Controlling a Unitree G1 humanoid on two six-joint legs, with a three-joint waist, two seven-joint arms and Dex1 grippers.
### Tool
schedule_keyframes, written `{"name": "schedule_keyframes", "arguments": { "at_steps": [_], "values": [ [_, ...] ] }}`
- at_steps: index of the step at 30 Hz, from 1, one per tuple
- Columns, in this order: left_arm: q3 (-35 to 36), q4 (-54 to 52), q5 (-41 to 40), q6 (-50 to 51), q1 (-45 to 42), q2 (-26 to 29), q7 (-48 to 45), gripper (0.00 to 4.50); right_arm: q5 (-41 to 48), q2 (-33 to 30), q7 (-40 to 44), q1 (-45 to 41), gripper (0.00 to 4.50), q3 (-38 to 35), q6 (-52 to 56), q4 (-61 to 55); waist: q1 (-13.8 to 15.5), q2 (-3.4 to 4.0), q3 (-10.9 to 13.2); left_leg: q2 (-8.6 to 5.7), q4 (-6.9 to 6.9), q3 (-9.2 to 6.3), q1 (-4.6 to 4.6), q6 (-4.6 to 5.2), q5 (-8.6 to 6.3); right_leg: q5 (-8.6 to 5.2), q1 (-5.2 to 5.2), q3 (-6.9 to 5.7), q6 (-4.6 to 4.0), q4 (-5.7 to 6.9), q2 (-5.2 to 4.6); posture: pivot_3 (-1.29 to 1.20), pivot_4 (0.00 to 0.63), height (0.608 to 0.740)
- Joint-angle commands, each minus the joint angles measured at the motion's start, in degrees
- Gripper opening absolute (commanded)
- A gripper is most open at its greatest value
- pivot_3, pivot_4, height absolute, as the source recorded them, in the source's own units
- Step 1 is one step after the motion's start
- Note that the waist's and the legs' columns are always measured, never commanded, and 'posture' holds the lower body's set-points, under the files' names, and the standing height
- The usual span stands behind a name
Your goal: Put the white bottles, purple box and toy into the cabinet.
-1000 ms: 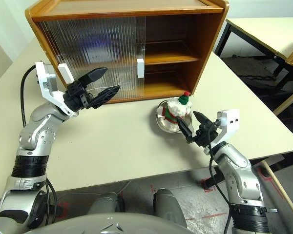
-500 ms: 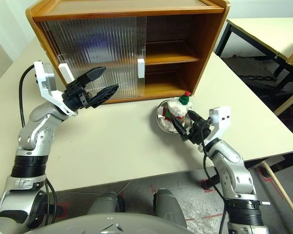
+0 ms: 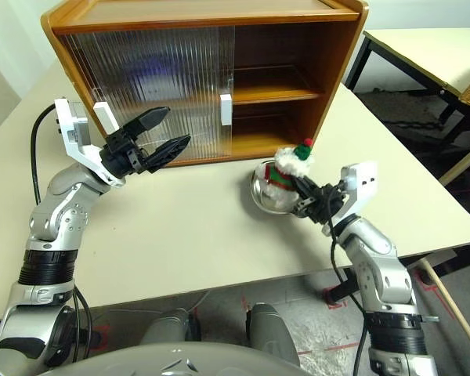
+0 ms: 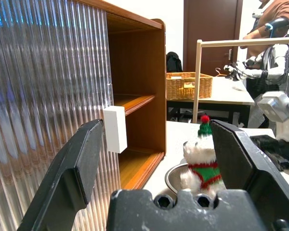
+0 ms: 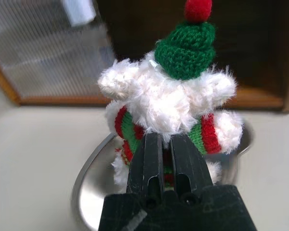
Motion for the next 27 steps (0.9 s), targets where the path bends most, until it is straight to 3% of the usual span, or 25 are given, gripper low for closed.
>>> {"name": "schedule_keyframes", "arguments": {
  "at_steps": [1,11,27],
  "values": [
    [-0.3,0.8,0.8,-0.4,-0.7,-0.1,-0.4,4.50,2.4,-1.7,-0.8,-4.8,0.00,-1.8,2.5,-2.8,0.0,0.00,0.0,0.00,0.00,0.00,0.01,0.01,0.01,0.00,0.00,0.00,0.00,0.01,0.01,0.01,0.000,0.740],
    [-0.2,0.1,1.0,-0.9,0.2,-0.5,0.1,4.50,2.7,-6.5,0.3,-23.0,0.00,-3.0,3.8,6.0,0.1,0.00,0.0,-0.02,0.01,-0.01,-0.01,0.21,0.12,0.03,0.01,0.00,-0.05,-0.01,0.00,0.04,0.000,0.740],
    [-0.4,-2.4,1.4,-0.9,3.2,-0.7,1.2,4.50,-3.1,-7.7,3.7,-36.3,0.00,-0.9,-5.8,25.4,0.2,0.01,0.0,-0.01,0.00,0.00,0.00,0.23,0.13,0.10,0.00,0.02,-0.15,0.02,0.01,0.07,0.000,0.740]
  ]
}}
